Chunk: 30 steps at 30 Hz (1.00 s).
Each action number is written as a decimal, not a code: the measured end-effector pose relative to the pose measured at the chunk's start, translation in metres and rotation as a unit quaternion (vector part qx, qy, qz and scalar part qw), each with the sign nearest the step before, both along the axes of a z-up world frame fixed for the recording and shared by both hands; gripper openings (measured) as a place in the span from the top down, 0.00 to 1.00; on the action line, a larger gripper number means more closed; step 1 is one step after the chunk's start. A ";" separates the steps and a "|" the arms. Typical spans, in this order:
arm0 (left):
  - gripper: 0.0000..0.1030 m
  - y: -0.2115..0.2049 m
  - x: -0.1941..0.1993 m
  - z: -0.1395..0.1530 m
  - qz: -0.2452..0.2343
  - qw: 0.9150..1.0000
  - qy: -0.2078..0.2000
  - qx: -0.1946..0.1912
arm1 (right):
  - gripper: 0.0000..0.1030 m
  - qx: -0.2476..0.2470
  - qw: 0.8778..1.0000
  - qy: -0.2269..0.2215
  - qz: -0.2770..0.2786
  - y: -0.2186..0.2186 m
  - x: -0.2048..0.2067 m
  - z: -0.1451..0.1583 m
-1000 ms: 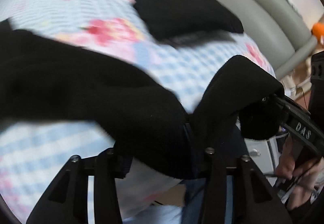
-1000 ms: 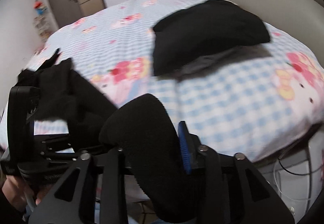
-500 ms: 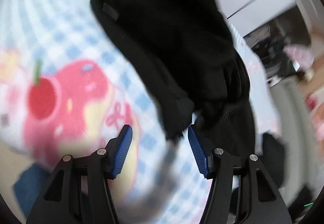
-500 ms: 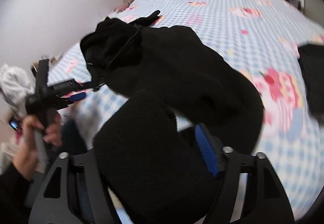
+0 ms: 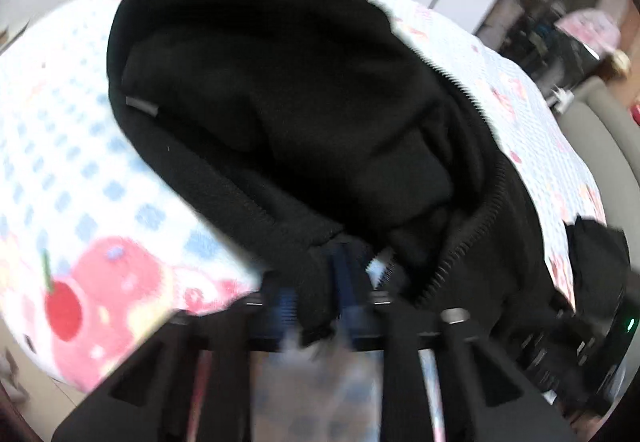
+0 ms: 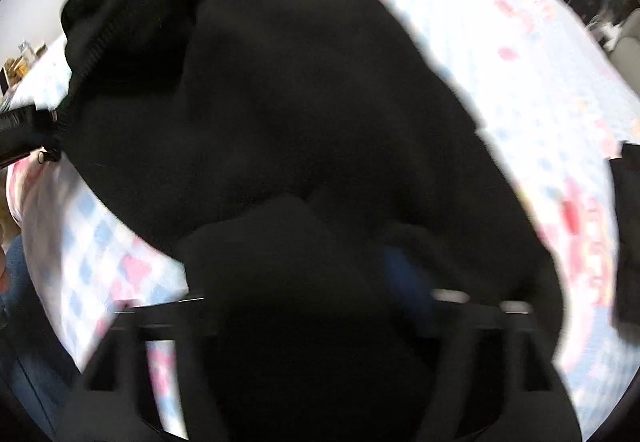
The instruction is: Fold clothes
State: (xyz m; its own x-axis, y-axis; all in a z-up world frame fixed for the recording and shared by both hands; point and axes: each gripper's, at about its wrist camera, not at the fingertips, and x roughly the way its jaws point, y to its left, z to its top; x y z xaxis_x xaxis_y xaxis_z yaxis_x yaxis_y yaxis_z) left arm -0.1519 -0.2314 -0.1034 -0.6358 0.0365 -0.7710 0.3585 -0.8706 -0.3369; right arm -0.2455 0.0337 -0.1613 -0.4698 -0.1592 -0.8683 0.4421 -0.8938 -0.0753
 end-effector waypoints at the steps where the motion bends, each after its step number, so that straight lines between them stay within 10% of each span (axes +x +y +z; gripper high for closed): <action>1: 0.93 -0.001 0.006 0.009 -0.010 1.000 0.015 0.002 | 0.72 0.002 1.000 0.022 -0.014 0.011 0.004 0.011; 7: 0.94 0.013 0.047 0.079 -0.086 0.991 0.098 -0.022 | 0.83 0.060 0.979 0.161 -0.110 0.096 0.023 0.083; 13: 0.94 0.092 0.054 0.039 -0.153 0.987 0.049 -0.006 | 0.72 -0.029 0.979 0.128 -0.158 0.177 0.051 0.122; 19: 0.94 0.128 0.077 0.030 -0.137 0.989 0.042 0.034 | 0.29 -0.152 0.987 0.034 -0.037 0.128 0.079 0.105; 26: 0.90 0.051 0.098 0.038 -0.019 0.996 0.065 0.050 | 0.24 -0.032 0.999 0.029 0.016 0.039 0.078 0.031; 28: 0.77 0.031 0.094 0.033 -0.010 0.996 0.055 0.069 | 0.09 0.011 0.998 0.051 0.018 0.020 0.072 0.018; 30: 0.35 0.018 0.085 0.018 -0.008 0.995 0.035 0.092 | 0.06 0.055 0.997 0.055 0.028 0.001 0.065 0.001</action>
